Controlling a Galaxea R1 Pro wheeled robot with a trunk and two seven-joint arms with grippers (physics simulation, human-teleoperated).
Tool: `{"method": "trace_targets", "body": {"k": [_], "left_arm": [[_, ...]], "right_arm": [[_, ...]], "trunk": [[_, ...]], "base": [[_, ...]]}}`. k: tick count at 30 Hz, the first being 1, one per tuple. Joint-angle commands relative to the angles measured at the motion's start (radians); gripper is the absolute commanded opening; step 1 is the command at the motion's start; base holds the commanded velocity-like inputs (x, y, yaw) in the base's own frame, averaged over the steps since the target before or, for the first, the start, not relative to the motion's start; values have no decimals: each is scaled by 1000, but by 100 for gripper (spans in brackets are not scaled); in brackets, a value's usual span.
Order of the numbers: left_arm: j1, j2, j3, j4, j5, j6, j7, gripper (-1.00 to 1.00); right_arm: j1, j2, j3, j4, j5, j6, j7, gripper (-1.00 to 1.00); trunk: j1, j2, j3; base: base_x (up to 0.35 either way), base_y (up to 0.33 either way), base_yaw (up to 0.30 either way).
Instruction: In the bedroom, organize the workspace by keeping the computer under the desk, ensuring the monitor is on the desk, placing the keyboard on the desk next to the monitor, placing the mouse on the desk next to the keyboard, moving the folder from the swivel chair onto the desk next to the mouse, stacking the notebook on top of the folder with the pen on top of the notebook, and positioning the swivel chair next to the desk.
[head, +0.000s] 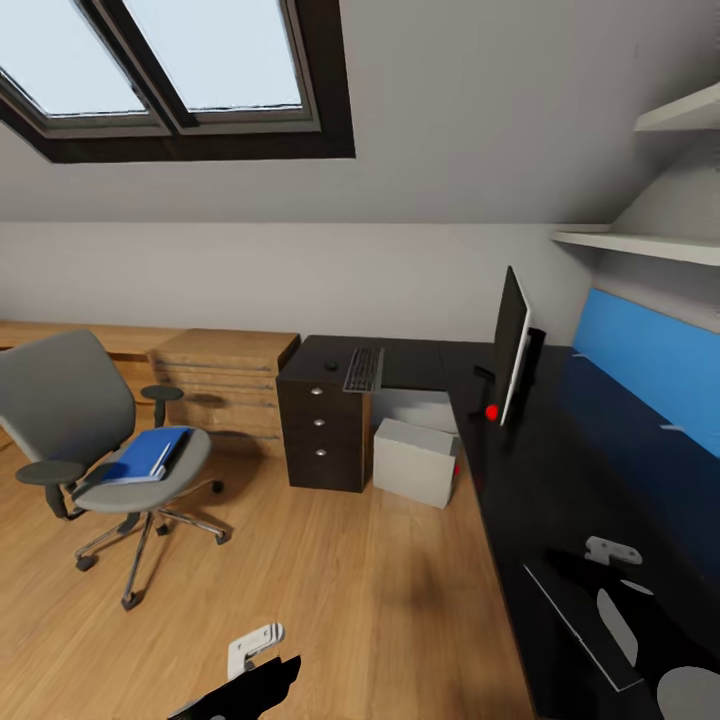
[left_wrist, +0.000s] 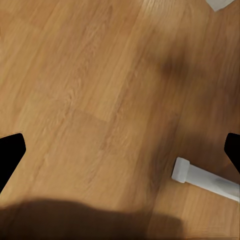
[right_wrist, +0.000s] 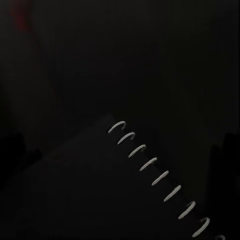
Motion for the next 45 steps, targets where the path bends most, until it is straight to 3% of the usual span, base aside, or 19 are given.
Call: {"method": "trace_targets", "body": {"k": [1,20,27,45], "left_arm": [[-1,0,-1,-2,10,2,10,100],[-1,-2,-4,-2,9,1,11,100],[-1,0,-33,0,9,0,12,100],[-1,0,-38,1,11,-10,12,100]], "right_arm": [[0,0,-3,29,-9,8,1,100],[0,0,-3,28,-9,8,2,100],[0,0,-3,28,-10,8,2,100],[0,0,-4,29,-11,7,2,100]], "trunk": [[0,-1,-1],[0,-1,-1],[0,-1,-1],[0,-1,-1]], "base": [[-166,-37,0],[-127,-49,0],[-182,-1,0],[-104,0,0]]}}
